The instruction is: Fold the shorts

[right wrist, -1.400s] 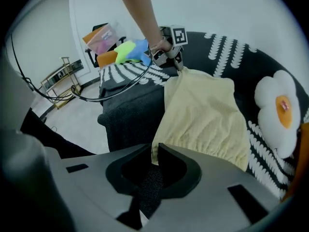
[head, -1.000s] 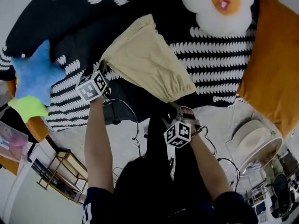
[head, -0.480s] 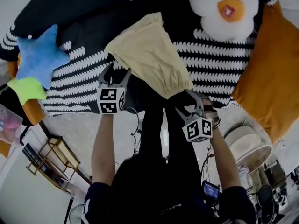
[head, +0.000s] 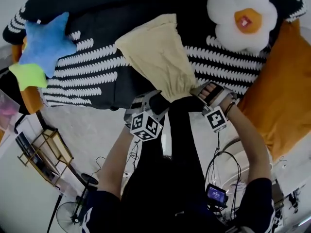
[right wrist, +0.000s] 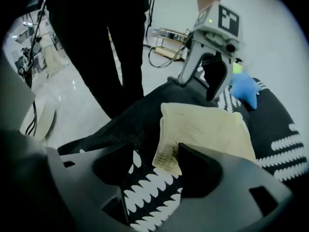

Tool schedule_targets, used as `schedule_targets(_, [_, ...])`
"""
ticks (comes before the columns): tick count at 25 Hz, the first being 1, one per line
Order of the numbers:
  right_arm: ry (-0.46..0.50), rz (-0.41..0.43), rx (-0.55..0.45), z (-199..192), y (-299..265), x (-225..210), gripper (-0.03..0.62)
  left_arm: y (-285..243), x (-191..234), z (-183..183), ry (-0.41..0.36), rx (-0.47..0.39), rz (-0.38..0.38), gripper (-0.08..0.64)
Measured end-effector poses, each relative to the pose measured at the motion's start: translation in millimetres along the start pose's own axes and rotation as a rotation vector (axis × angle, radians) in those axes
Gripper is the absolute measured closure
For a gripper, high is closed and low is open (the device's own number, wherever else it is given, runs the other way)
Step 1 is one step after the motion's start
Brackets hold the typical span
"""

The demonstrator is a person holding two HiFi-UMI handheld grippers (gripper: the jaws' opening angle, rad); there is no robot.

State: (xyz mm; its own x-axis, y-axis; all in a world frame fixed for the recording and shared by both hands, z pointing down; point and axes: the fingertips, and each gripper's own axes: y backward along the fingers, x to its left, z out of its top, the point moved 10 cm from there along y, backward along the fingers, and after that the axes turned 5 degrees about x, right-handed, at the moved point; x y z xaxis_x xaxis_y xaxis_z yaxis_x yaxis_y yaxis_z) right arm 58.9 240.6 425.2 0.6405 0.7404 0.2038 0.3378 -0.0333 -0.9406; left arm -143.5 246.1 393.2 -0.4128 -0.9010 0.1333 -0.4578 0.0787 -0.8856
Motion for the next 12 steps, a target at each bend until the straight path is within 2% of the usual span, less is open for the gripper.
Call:
schedule_targets(2, [0.042,0.039,0.045,-14.8,-10.8,-2.8,0.295,-12.5,-20.8,10.6,-0.023,0.001,-0.058,0.27])
schedule_targets(4, [0.04,0.054,0.07,-30.0,-17.0,-6.3,0.311,-24.1,-30.3,19.8,0.009,-0.004,-0.077,0.275])
schedule_targets(8, [-0.042,0.095,0.055,-42.3,-26.3,-13.5,0.335,-41.7,-33.8,33.9,0.091,0.001,-0.078,0.278])
schedule_targets(12, [-0.115,0.156,0.037,-36.9,-30.5,-26.1,0.356,-62.0,-33.3,43.7,0.02,0.078,-0.095,0.278])
